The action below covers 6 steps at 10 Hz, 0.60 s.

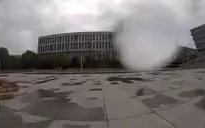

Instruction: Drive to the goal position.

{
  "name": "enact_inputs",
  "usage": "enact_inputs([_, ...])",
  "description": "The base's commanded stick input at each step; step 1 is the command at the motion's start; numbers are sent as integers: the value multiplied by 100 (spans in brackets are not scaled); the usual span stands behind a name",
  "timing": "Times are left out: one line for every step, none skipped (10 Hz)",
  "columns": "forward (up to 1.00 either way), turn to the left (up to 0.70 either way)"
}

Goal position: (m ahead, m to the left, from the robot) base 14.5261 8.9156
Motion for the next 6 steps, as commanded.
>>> enact_inputs([70,0])
enact_inputs([70,0])
enact_inputs([70,0])
enact_inputs([70,0])
enact_inputs([70,0])
enact_inputs([70,0])
